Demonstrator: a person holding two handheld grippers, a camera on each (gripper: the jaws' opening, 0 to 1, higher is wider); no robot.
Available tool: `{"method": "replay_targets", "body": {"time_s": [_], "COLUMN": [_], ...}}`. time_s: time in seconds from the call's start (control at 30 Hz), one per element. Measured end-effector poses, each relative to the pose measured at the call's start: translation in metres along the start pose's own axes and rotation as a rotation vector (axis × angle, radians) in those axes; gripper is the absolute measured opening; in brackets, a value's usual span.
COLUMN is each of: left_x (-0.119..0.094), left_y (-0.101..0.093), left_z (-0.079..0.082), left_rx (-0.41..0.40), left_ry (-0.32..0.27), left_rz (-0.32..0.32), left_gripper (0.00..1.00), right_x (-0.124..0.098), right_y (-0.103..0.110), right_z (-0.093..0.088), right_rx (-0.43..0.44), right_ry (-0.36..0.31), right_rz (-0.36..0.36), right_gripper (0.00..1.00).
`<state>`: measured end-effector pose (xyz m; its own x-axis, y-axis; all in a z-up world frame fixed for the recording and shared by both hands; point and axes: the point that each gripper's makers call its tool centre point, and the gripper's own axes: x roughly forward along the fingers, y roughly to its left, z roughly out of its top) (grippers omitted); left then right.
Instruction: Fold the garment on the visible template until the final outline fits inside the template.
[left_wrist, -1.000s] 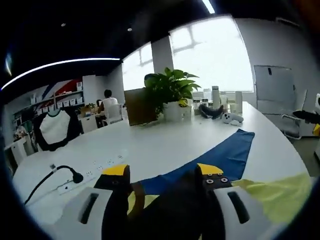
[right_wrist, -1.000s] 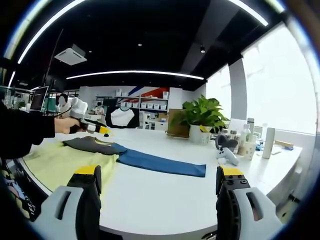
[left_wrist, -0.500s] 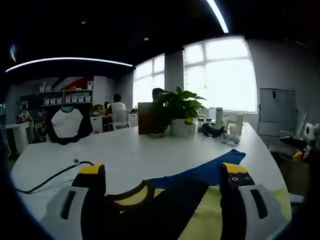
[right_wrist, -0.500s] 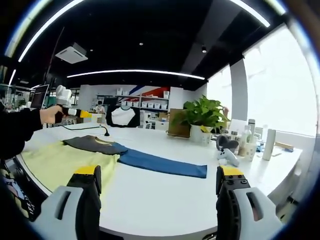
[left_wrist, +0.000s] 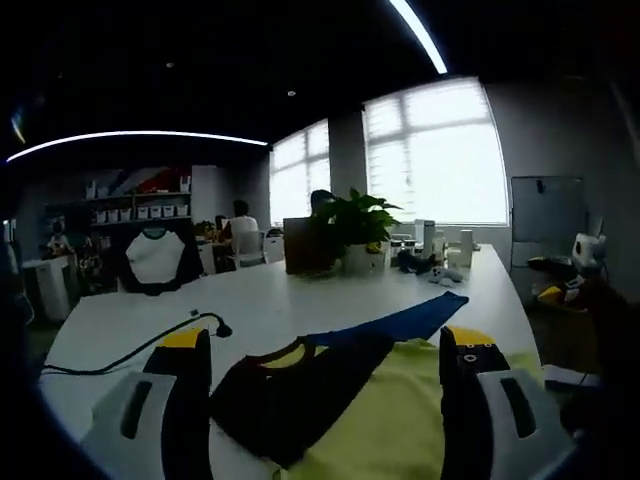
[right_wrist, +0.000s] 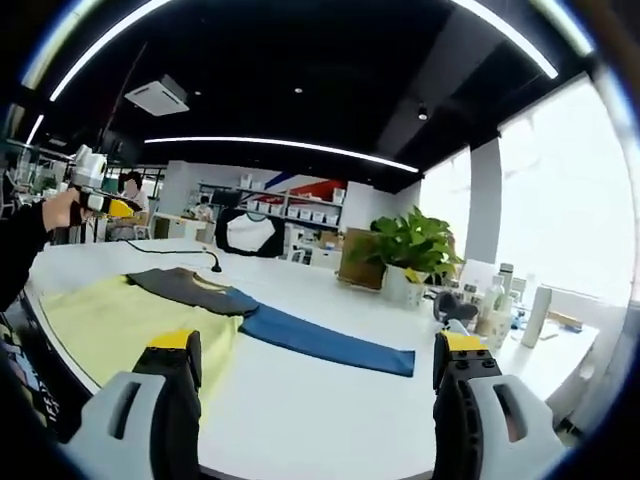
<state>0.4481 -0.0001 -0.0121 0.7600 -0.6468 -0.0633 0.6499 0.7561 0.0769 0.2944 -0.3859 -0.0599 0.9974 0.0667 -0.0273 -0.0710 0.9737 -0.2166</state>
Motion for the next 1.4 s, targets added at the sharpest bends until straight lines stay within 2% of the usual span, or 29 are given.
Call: {"method": "replay_targets", "body": {"time_s": [0.07, 0.13, 0.2, 0.27, 0.37, 0.43, 0.53, 0.63, 0.67, 0.8, 0.83, 0.97, 1.13, 1.3, 1.4], "left_x": [-0.014, -0.029, -0.04, -0.054, -0.072, -0.084, -0.103, -0.123, -0.132, -0.159, -0.168, -0.195, -0.215, -0.23, -0.236], "left_y": [-0.003, -0.006, -0.009, -0.014, -0.017, -0.024, -0.026, -0.029, -0.028, -0.017, -0.012, -0.002, 0.007, 0.017, 0.019], "left_z": [0.001, 0.002, 0.004, 0.004, 0.003, 0.0, -0.004, -0.009, -0.012, -0.013, -0.014, -0.018, -0.017, -0.009, -0.007], "left_rx": [0.02, 0.024, 0.004, -0.011, -0.02, -0.022, -0.044, -0.014, 0.014, 0.028, 0.027, 0.007, 0.017, 0.005, 0.011], "left_ry": [0.0, -0.007, -0.018, -0.033, -0.054, -0.056, -0.068, -0.056, -0.038, -0.032, -0.032, -0.032, -0.039, -0.067, -0.064], "left_rz": [0.013, 0.022, 0.023, 0.022, 0.057, 0.042, 0.074, 0.099, 0.11, 0.181, 0.214, 0.27, 0.325, 0.369, 0.383], "left_gripper": [1.0, 1.0, 1.0, 1.0, 1.0, 1.0, 1.0, 1.0, 1.0, 1.0, 1.0, 1.0, 1.0, 1.0, 1.0], "right_x": [0.001, 0.001, 0.002, 0.003, 0.002, 0.002, 0.002, 0.003, 0.003, 0.004, 0.005, 0.008, 0.01, 0.013, 0.019], "right_y": [0.0, 0.0, -0.002, -0.005, -0.006, 0.001, 0.008, 0.009, 0.008, 0.005, 0.006, 0.008, 0.001, -0.025, -0.04], "right_z": [0.002, -0.001, -0.001, 0.001, 0.007, 0.023, 0.02, 0.022, 0.022, 0.027, 0.03, 0.039, 0.056, 0.083, 0.09], "right_rx": [-0.004, -0.023, -0.03, -0.01, 0.009, -0.045, -0.037, -0.041, -0.041, -0.028, -0.031, -0.057, -0.037, -0.066, -0.099], "right_ry": [-0.004, 0.025, 0.022, 0.012, -0.015, -0.116, -0.087, -0.095, -0.093, -0.101, -0.099, -0.106, -0.121, -0.133, -0.12], "right_rz": [-0.005, -0.004, -0.012, -0.021, -0.017, 0.014, 0.032, 0.032, 0.026, 0.016, 0.019, 0.021, 0.021, -0.025, -0.046], "right_gripper": [0.99, 0.99, 0.99, 0.99, 0.99, 0.99, 0.99, 0.99, 0.99, 0.99, 0.99, 0.99, 0.99, 0.99, 0.99]}}
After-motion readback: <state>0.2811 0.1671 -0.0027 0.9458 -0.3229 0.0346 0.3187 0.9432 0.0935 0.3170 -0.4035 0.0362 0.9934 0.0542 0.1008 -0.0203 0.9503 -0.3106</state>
